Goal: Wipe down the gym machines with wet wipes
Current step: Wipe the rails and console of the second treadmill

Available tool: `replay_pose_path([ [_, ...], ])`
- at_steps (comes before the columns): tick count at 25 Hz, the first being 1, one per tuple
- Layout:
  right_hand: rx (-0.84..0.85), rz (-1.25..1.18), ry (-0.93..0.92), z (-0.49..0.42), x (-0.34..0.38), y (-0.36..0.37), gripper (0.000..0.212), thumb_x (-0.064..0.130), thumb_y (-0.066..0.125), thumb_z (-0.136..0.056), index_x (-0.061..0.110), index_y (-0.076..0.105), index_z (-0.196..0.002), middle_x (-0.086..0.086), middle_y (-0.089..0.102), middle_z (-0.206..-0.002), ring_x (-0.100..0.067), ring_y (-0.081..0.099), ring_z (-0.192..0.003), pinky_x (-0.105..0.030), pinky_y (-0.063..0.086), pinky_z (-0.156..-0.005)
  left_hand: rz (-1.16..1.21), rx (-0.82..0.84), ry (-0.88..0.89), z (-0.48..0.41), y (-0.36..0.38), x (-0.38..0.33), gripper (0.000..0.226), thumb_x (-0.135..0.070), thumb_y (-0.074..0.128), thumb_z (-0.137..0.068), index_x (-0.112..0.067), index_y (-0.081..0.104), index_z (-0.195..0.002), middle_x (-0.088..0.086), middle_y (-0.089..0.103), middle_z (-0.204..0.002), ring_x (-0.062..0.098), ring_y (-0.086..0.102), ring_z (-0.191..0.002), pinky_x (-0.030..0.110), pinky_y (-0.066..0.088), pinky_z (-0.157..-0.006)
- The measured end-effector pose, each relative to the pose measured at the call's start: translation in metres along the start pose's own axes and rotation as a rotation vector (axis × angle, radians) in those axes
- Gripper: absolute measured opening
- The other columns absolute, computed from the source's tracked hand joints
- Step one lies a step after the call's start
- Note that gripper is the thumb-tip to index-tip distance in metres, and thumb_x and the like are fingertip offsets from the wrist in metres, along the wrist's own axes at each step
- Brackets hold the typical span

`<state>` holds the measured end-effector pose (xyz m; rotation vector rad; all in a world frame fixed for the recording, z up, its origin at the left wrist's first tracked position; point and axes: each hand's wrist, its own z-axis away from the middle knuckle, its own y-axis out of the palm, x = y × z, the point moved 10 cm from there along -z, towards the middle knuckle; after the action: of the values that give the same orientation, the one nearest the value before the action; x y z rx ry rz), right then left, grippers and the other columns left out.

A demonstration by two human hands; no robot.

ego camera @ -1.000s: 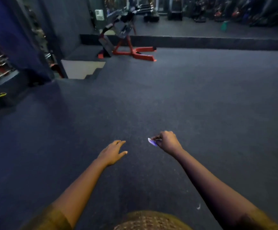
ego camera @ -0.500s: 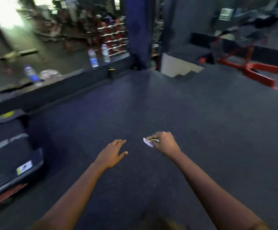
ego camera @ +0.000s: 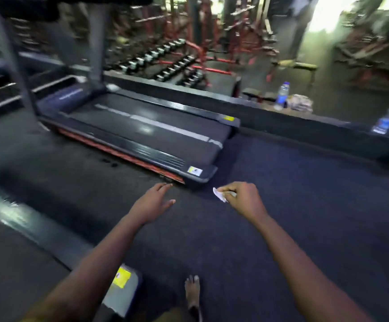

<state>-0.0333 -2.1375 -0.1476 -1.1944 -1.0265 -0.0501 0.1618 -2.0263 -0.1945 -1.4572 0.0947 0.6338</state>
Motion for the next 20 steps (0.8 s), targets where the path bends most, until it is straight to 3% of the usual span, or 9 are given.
replay_pose_path([
  [2,0.055,-0.009,-0.101,-0.053,0.030,0.026,0.018,0.012,0.061,-0.083,0.015,0.076,-0.093,-0.003,0.072,-0.096,-0.014,0.066,-0.090,-0.024,0.046,-0.079,0.018,-0.074,-0.098,-0.007,-0.026,0.042,0.057,-0.030,0.053,-0.096,-0.012,0.032,-0.146,0.009,0.032,-0.150,0.022,0.033,-0.138,0.024,0.020,-0.111],
  [4,0.122,-0.033,-0.213,-0.109,0.074,0.057,0.015,0.015,0.063,-0.085,0.014,0.076,-0.092,-0.003,0.073,-0.094,-0.014,0.066,-0.090,-0.023,0.045,-0.078,0.020,-0.139,-0.214,-0.016,-0.052,0.092,0.057,-0.032,0.052,-0.096,-0.015,0.032,-0.146,0.008,0.032,-0.150,0.023,0.034,-0.137,0.027,0.023,-0.112],
  [10,0.281,-0.075,-0.460,-0.236,0.193,0.119,0.017,0.018,0.062,-0.086,0.010,0.075,-0.092,-0.005,0.074,-0.090,-0.013,0.067,-0.084,-0.030,0.050,-0.080,0.049,-0.228,-0.462,-0.047,-0.118,0.205,0.060,-0.037,0.051,-0.096,-0.017,0.030,-0.148,0.006,0.030,-0.151,0.021,0.033,-0.137,0.029,0.026,-0.112],
  [15,0.383,-0.088,-0.599,-0.322,0.261,0.180,0.018,0.022,0.065,-0.084,0.008,0.076,-0.089,-0.002,0.074,-0.090,0.000,0.060,-0.078,-0.006,0.041,-0.068,0.085,-0.324,-0.600,-0.062,-0.158,0.276,0.060,-0.037,0.053,-0.095,-0.016,0.032,-0.147,0.007,0.033,-0.149,0.023,0.037,-0.135,0.028,0.028,-0.111],
  [20,0.489,-0.110,-0.738,-0.415,0.336,0.259,0.014,0.012,0.066,-0.082,0.009,0.075,-0.092,-0.003,0.073,-0.094,-0.010,0.067,-0.090,-0.020,0.049,-0.082,0.097,-0.439,-0.722,-0.090,-0.207,0.362,0.061,-0.038,0.053,-0.094,-0.016,0.032,-0.147,0.006,0.032,-0.150,0.022,0.036,-0.136,0.032,0.029,-0.112],
])
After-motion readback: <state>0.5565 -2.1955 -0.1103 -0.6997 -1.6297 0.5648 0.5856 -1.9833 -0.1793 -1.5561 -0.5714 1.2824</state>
